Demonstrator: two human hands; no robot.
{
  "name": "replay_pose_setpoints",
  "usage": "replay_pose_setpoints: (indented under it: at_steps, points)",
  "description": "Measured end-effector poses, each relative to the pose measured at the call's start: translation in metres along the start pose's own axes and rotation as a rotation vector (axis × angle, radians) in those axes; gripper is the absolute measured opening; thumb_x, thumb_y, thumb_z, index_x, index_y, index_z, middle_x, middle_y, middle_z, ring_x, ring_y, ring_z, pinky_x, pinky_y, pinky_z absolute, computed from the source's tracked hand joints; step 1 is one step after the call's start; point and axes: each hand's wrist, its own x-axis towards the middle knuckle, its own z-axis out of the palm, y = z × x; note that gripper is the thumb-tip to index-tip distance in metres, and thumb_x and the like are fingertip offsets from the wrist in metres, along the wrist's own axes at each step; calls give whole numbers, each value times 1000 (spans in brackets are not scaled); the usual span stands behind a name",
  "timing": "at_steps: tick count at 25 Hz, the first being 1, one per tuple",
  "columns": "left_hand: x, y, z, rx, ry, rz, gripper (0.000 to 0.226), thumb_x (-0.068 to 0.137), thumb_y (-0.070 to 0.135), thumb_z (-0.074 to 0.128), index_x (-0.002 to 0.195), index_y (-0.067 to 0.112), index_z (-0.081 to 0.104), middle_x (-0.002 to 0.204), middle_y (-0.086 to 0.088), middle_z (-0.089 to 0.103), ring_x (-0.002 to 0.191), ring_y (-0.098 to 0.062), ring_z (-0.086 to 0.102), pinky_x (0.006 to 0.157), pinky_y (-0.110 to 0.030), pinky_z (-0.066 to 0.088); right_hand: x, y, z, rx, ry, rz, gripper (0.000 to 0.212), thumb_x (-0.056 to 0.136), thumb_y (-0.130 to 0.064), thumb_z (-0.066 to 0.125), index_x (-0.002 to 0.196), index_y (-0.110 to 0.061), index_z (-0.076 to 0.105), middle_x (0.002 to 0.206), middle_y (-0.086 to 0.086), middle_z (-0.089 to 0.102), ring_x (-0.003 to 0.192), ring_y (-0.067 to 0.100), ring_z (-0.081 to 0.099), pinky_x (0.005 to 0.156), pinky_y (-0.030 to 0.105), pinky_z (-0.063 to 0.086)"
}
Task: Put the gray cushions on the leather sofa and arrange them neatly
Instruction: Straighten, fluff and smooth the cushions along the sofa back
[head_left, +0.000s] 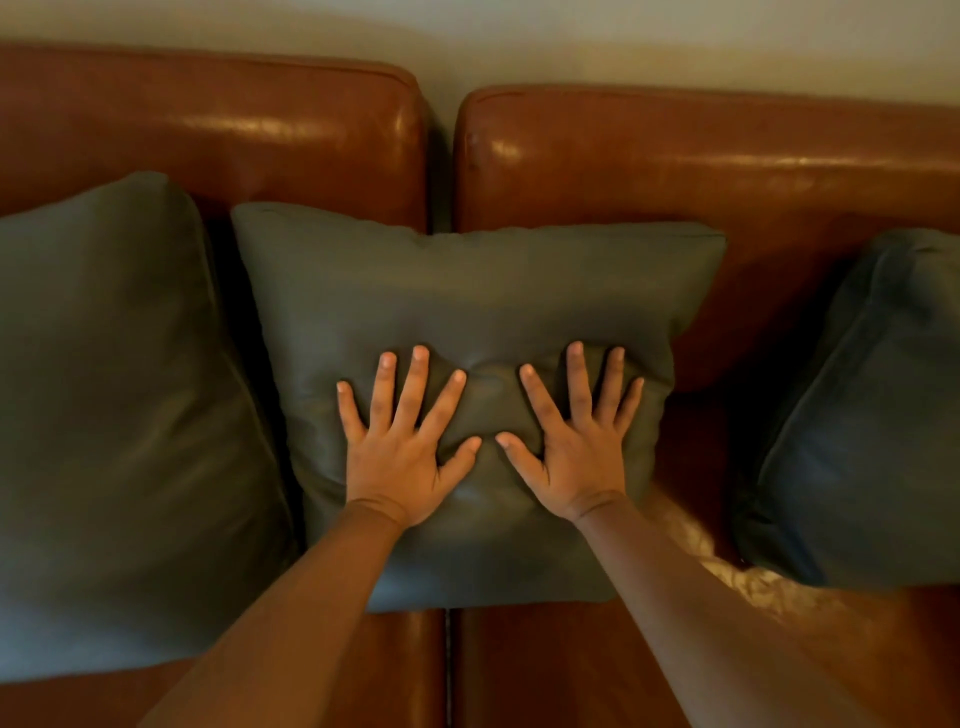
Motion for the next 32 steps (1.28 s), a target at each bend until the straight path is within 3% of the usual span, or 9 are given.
replay_pose_setpoints:
  at_steps: [3, 8, 12, 16, 19, 21, 23, 28, 32]
  points:
    - [2, 0, -4, 14, -54, -19, 71, 90, 65, 31, 151, 34, 14, 162, -3, 4, 149, -27, -3, 114, -60, -7, 3, -3, -1, -25, -52, 23, 71, 89, -74, 27, 152, -45, 11, 163, -3, -12, 147, 44, -3, 111, 71, 3]
    - [0, -3, -36, -24, -111, -5, 71, 92, 65, 33, 152, 32, 18, 163, -3, 3, 150, -28, 3, 115, -63, 3, 1, -13, -20, -30, -135, 18, 72, 89, -75, 22, 152, -43, 12, 164, 1, -4, 149, 40, -7, 113, 69, 2]
    - [-18, -16, -75, -103, -45, -111, 71, 94, 61, 35, 153, 29, 14, 163, -3, 5, 151, -26, 2, 117, -60, 5, -5, -21, -41, 45, -113, 47, 73, 88, -73, 30, 152, -39, 18, 165, 3, 2, 150, 36, -6, 114, 67, 1]
    - [-65, -70, -104, -143, 3, -308, 71, 95, 57, 34, 154, 22, 15, 163, -4, 10, 151, -24, 2, 118, -58, 4, -15, -70, -60, 222, 51, -68, 66, 92, -42, 53, 149, -21, 28, 162, 14, 12, 150, 36, 5, 115, 66, 11]
    - [-89, -123, -119, -103, 25, -383, 71, 94, 54, 36, 152, 17, 20, 162, -8, 13, 151, -25, 1, 117, -61, 5, -14, -147, -62, 532, -28, -208, 64, 95, -32, 59, 149, -18, 28, 161, 11, 15, 150, 28, 14, 120, 44, 23]
    - [-98, -163, -128, -118, 67, -454, 72, 93, 53, 39, 151, 14, 21, 162, -11, 13, 150, -27, 0, 117, -60, 4, -9, -210, -60, 733, -202, -114, 71, 95, -39, 59, 152, -29, 20, 163, 0, 9, 150, 12, 11, 117, 18, 18]
    - [-100, -211, -139, -153, 86, -538, 75, 93, 55, 40, 152, 14, 19, 162, -13, 10, 150, -28, -3, 118, -60, 2, 1, -270, -51, 822, -304, -4, 81, 90, -52, 59, 152, -40, 8, 162, -12, 0, 148, 1, 3, 111, 7, 12]
    - [-109, -309, -150, -155, 13, -623, 96, 83, 75, 38, 153, 15, 12, 162, -14, 5, 150, -32, -3, 118, -58, 5, 30, -354, -2, 800, -315, 398, 115, 72, -70, 67, 154, -36, -6, 164, -8, -5, 150, 15, -4, 122, 46, 10]
    - [-106, -340, -143, -456, -66, -744, 121, 62, 81, 61, 154, 27, 4, 162, -10, -3, 150, -29, 0, 117, -48, 10, 32, -355, 18, 698, -232, 557, 126, 55, -84, 61, 154, -36, 1, 163, -2, 11, 150, 24, 11, 119, 52, 17]
